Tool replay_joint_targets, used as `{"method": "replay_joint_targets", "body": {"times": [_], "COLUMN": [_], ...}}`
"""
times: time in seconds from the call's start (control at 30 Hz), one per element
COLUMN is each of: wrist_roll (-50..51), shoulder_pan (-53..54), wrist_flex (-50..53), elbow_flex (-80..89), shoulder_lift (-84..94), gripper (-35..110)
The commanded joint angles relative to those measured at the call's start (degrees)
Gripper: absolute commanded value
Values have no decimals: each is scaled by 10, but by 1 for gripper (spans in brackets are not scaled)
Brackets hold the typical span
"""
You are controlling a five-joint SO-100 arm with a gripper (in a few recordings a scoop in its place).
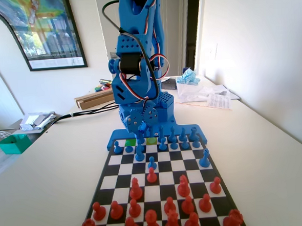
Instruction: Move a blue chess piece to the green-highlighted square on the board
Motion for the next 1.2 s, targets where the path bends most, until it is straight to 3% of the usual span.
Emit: {"method": "replay_joint_targets", "body": {"times": [0.0,0.27,0.83,0.97,1.17], "wrist_roll": [-21,-44,-64,-14,141], "shoulder_pan": [17,30,21,0,-36], "wrist_flex": [1,62,410,443,388], "elbow_flex": [-1,-49,-287,-311,-270], "shoulder_lift": [25,26,70,76,109], "gripper": [13,14,13,13,13]}}
